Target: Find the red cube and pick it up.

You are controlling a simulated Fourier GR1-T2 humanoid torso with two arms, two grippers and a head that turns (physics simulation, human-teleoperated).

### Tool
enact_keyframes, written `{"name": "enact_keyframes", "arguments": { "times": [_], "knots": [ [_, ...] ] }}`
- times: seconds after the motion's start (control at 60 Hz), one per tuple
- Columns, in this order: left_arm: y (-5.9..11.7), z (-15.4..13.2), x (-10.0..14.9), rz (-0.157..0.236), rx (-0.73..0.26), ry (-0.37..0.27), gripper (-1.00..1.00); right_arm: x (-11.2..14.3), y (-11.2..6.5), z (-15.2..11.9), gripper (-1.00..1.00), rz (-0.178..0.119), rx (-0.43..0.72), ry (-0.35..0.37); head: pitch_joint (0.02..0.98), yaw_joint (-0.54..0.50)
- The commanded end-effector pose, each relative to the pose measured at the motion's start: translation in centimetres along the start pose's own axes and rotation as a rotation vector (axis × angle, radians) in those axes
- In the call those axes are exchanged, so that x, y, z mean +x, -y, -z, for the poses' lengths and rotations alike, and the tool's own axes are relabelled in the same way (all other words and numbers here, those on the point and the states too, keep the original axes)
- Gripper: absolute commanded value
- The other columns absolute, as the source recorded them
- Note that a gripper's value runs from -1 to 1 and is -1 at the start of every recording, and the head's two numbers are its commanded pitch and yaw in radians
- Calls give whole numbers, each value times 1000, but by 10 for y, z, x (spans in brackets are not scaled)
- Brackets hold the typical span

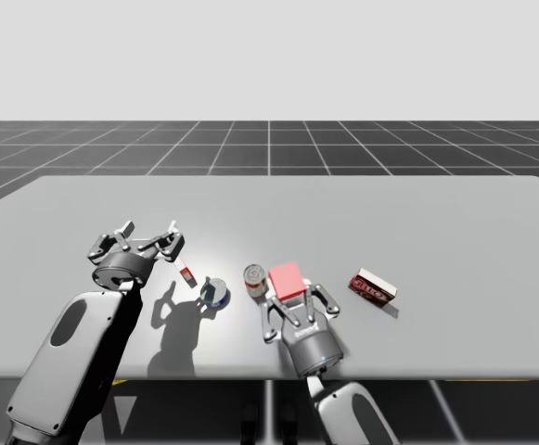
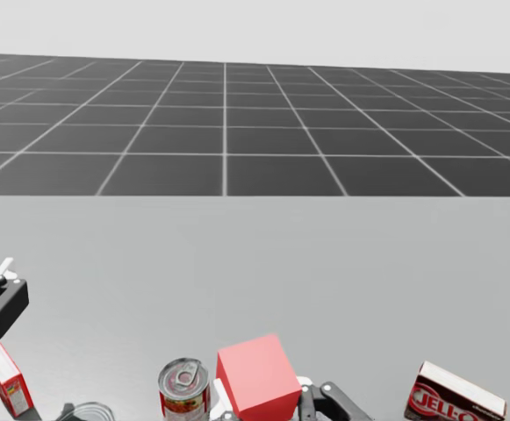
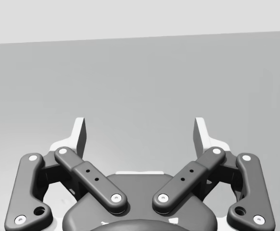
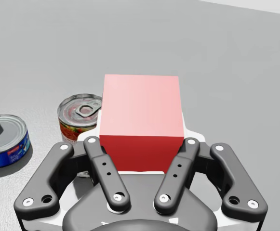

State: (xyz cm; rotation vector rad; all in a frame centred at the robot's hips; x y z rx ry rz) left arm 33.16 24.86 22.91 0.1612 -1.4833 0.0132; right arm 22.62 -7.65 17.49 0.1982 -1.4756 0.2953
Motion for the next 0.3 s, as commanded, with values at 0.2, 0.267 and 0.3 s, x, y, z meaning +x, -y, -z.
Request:
{"name": "enact_keyframes", "arguments": {
  "times": [0.2,0.267,0.3],
  "knots": [
    [-1,0,1,-5,8,5,-1000,99,23,-14,1000,-10,-121,258,474,-69],
    [-2,0,1,-5,10,5,-1000,112,24,-19,1000,-8,-123,293,475,-69],
    [-2,0,1,-6,11,5,-1000,119,24,-23,1000,-13,-125,316,474,-70]
  ]
}}
